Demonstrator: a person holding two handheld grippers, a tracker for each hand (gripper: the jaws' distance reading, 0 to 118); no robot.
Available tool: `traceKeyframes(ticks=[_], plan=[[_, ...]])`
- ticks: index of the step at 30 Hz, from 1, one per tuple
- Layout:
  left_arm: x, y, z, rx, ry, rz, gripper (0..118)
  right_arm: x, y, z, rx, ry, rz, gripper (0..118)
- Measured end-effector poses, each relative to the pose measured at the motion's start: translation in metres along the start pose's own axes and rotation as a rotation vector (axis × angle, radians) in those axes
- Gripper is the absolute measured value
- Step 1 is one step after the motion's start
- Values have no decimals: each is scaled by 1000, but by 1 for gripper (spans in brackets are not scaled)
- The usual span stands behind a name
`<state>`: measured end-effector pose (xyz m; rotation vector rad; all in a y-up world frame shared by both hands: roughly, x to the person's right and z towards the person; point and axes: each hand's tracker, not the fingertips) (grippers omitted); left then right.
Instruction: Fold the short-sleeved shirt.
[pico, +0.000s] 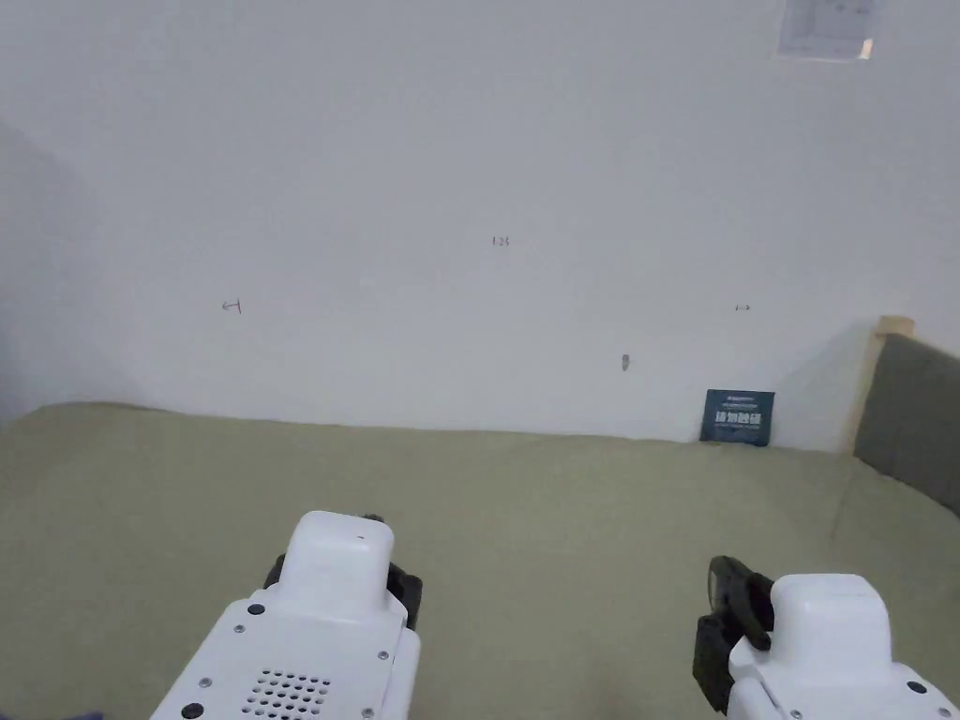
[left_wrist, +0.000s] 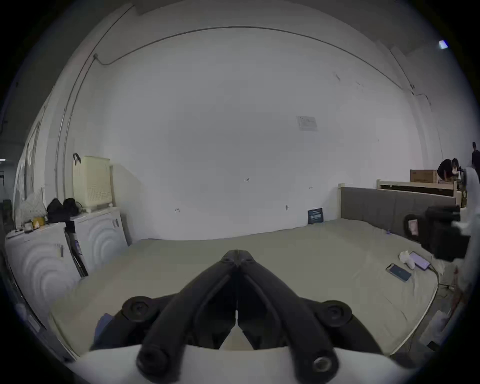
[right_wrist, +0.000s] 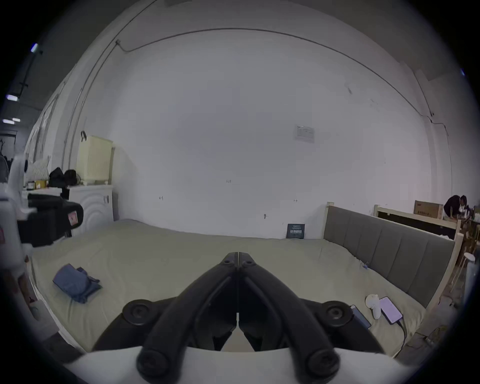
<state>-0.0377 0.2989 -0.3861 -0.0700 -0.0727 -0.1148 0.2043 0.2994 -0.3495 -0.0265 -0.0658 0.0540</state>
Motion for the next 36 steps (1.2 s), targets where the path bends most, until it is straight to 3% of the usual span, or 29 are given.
traceKeyframes(ticks=[15,16,17,18,19,20,22,23,36], plan=[[-6,11,1,-24,0,52,0,0,4,-1,19,3,-21,2],[-6,10,3,-22,-2,53,6,0,4,-1,20,3,-19,6],[-6,10,2,-18,0,54,17,0,4,-1,20,0,-17,26],[-6,10,0,-15,12,54,28,0,4,-1,23,-3,-17,53],[-6,10,-2,-18,23,58,37,1,4,0,31,-17,-19,62],[-7,9,-3,-28,29,67,37,0,4,-2,33,-13,-26,62],[-9,8,-9,-78,18,91,108,0,4,-5,22,-27,-15,103],[-9,7,-7,-28,2,97,118,0,3,-5,23,-25,-14,114],[-13,5,0,-49,62,66,118,7,6,2,34,-22,-10,115]])
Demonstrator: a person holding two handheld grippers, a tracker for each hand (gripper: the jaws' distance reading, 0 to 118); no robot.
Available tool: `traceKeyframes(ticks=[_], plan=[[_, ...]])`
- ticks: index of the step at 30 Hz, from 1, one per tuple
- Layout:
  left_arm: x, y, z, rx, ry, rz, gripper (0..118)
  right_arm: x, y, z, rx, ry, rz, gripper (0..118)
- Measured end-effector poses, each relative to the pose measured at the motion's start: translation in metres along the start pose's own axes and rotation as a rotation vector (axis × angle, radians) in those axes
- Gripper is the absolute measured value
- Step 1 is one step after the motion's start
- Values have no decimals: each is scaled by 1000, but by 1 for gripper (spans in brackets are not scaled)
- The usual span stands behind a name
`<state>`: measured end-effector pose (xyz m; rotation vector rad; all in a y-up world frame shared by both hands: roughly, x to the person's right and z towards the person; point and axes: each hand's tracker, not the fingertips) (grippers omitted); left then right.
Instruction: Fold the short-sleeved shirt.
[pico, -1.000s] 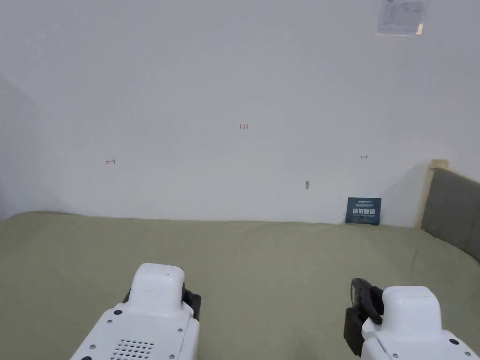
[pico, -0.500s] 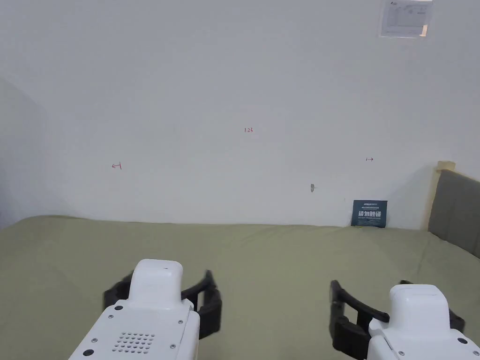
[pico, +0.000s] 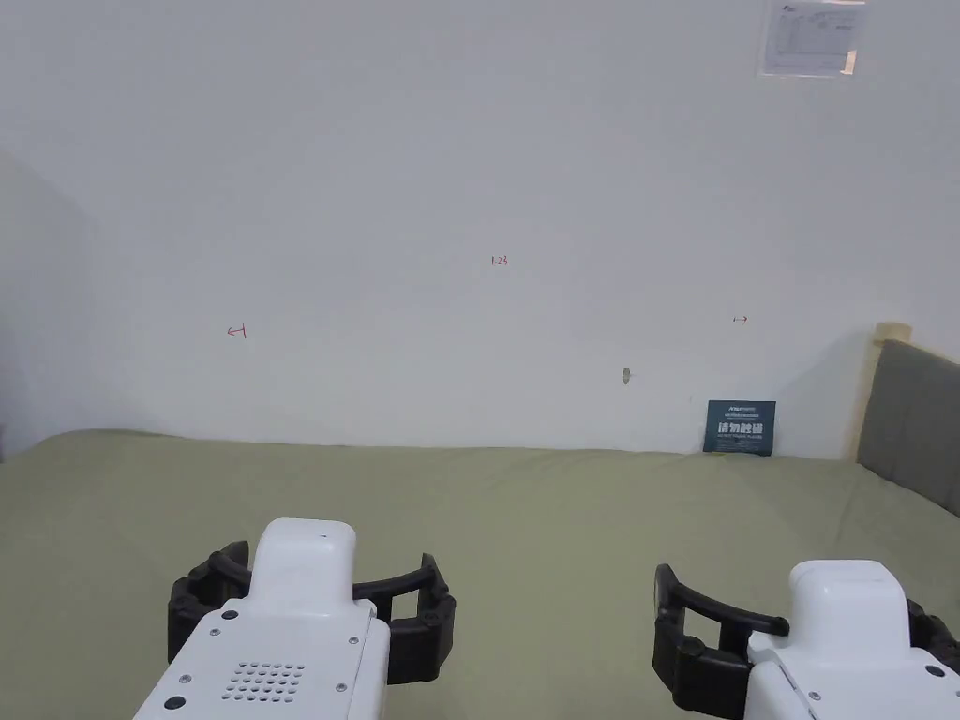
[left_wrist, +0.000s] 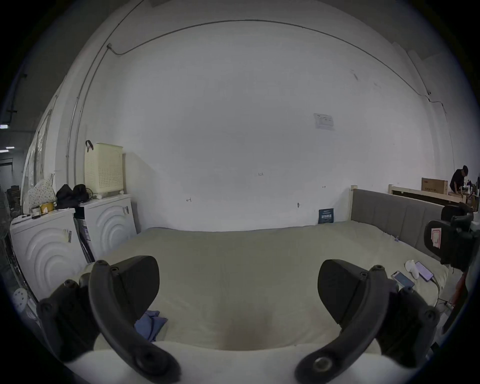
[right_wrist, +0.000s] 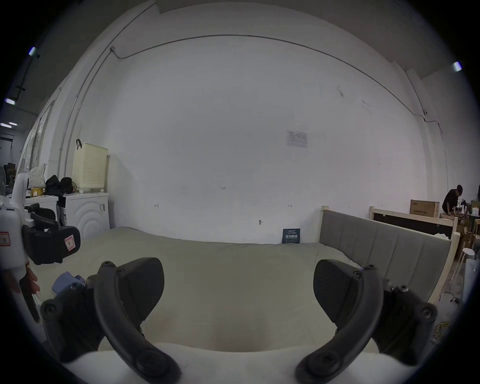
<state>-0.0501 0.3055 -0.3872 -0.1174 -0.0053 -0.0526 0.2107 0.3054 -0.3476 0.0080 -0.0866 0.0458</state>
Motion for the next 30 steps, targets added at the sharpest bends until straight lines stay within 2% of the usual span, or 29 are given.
traceKeyframes(ticks=[4,8,9,12,15,23,26,29,30], plan=[[0,4,-4,-47,6,-5,118,0,1,1,2,-5,-8,115],[-4,7,-7,-116,-121,138,118,-1,2,0,-5,8,-5,115],[-7,8,-5,-115,-179,129,118,-2,2,-1,-7,8,-7,115],[0,11,-2,-94,-91,85,118,0,2,3,-6,37,-40,115],[4,13,-2,-98,-52,15,118,-4,2,2,-11,32,-18,115],[-1,12,-3,-90,-44,42,118,-9,0,0,-28,40,-3,115],[2,10,-5,-99,24,19,118,-10,-3,1,-31,51,-9,115],[4,8,-9,-150,16,-41,118,-11,-5,1,-39,55,-7,115],[2,8,-10,-165,-30,5,118,-11,-6,1,-41,57,-9,115]])
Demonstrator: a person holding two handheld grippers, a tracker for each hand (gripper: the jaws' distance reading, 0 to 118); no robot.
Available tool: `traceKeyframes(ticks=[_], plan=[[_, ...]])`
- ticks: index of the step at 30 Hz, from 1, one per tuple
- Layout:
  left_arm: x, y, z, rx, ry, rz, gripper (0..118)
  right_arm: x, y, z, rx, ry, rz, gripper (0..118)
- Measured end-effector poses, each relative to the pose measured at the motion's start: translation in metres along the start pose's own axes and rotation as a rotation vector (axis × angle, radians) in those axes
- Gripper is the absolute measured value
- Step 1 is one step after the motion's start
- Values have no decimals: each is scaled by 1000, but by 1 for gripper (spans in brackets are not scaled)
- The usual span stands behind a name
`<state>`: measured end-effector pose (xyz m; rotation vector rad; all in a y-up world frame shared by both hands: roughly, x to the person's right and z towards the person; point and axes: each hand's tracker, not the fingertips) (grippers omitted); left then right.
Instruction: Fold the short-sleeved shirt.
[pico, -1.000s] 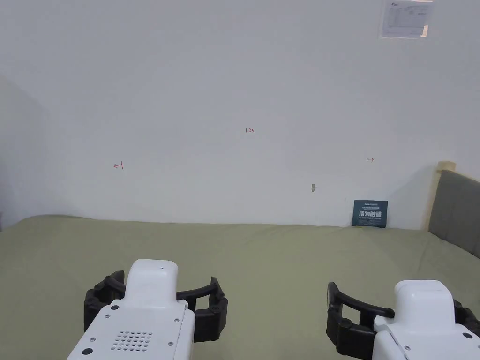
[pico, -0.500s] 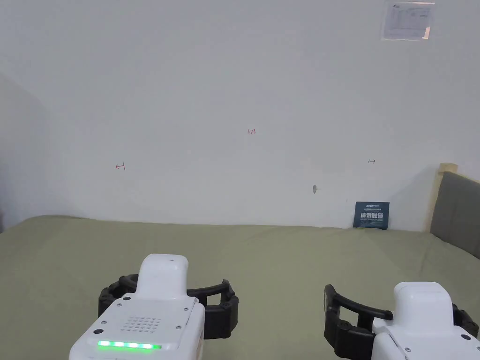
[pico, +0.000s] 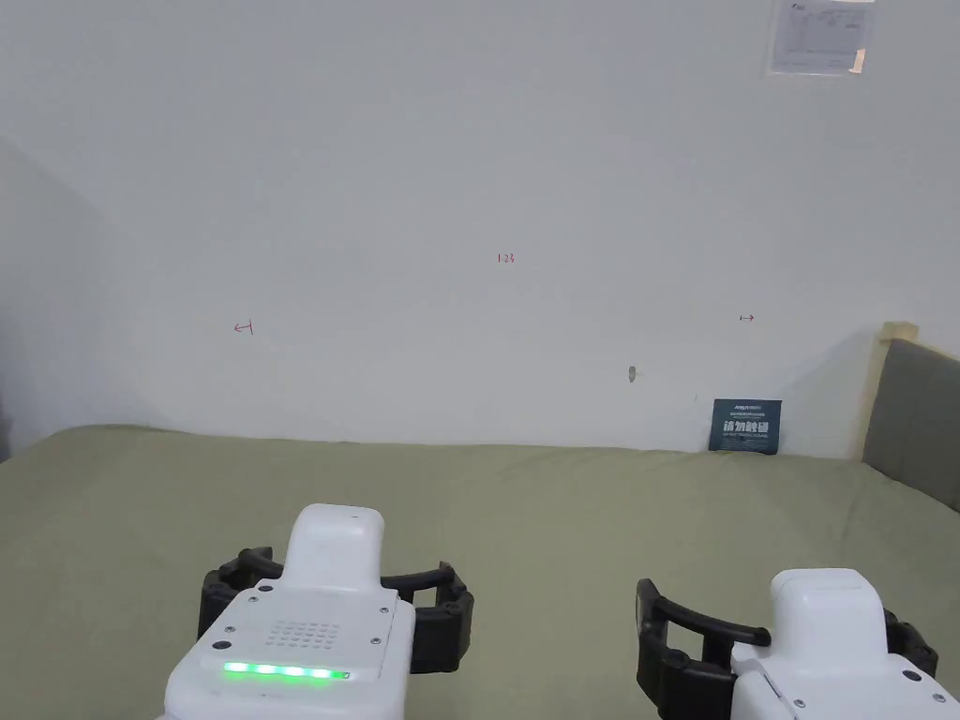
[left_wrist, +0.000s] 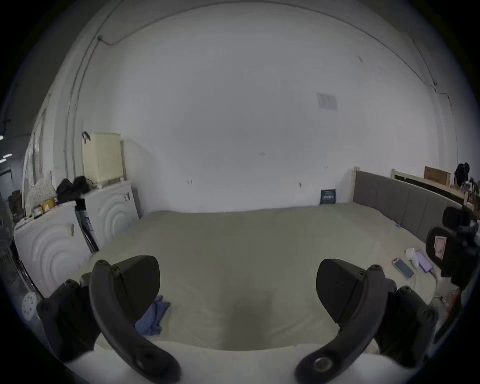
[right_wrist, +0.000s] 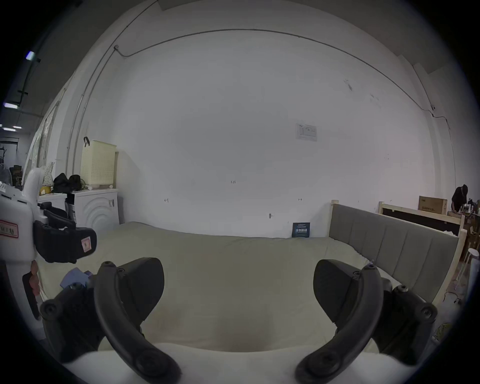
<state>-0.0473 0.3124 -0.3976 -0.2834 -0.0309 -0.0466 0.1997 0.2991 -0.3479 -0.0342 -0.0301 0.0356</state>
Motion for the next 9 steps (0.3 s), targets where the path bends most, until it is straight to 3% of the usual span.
traceKeyframes(ticks=[3,5,9], plan=[[-1,1,-2,8,35,25,118,-2,0,-1,-7,4,0,115],[-6,0,3,47,-16,54,118,-3,0,-1,-10,9,3,115],[0,-5,7,40,-19,8,118,-4,0,-4,-14,18,9,115]])
